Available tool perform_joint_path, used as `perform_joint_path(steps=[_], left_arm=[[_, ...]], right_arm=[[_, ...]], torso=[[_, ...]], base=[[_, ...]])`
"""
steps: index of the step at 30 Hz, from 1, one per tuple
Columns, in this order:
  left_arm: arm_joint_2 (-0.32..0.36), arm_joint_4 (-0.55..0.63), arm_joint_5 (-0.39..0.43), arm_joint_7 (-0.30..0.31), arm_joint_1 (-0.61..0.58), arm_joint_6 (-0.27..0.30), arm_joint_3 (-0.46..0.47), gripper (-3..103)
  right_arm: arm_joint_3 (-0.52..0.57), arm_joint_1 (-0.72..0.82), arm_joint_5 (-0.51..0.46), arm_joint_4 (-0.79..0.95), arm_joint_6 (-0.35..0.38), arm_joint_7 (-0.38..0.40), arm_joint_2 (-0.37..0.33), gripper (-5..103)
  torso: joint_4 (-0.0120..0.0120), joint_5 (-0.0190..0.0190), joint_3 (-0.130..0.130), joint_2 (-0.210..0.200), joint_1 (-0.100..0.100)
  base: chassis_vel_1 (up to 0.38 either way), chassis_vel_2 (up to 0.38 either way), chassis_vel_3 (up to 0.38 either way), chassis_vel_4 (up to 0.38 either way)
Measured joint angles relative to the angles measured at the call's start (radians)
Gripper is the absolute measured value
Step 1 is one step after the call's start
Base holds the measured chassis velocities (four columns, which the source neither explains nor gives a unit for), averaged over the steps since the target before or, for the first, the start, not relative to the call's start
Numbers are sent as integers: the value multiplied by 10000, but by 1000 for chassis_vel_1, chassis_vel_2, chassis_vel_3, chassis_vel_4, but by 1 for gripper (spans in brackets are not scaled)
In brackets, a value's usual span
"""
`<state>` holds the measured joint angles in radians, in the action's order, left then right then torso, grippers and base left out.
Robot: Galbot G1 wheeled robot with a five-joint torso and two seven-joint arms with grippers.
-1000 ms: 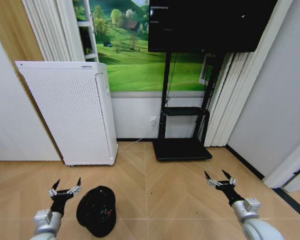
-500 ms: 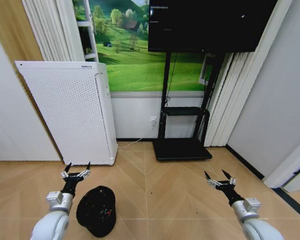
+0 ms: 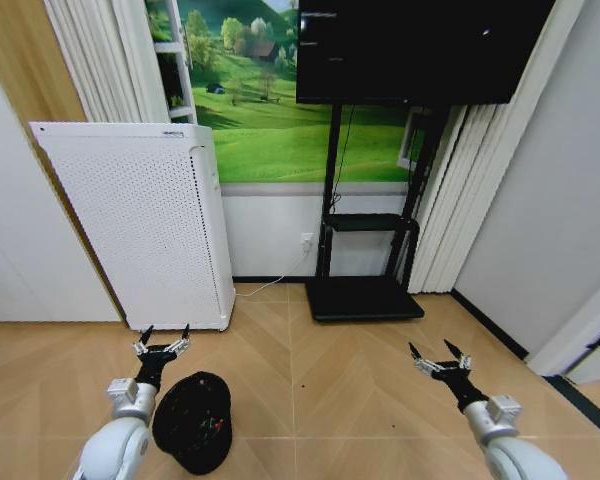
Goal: Pick up the trash bin and place the garbage on the floor into it.
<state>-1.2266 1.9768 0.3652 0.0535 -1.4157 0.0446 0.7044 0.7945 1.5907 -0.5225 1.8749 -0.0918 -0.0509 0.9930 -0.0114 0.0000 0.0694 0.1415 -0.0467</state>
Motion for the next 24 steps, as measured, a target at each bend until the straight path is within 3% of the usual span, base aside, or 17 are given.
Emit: perform_joint_path(steps=[8,24], left_arm=[[-6,-3,-5,7,-14,6,9,100],[-6,-3,-5,9,-23,7,20,100]], right_arm=[[0,0,0,0,0,0,0,100],[1,0,0,0,0,0,0,100]], torso=[[0,0,73,96,-19],[0,0,622,789,-165]], base=[[0,0,0,0],[0,0,0,0]])
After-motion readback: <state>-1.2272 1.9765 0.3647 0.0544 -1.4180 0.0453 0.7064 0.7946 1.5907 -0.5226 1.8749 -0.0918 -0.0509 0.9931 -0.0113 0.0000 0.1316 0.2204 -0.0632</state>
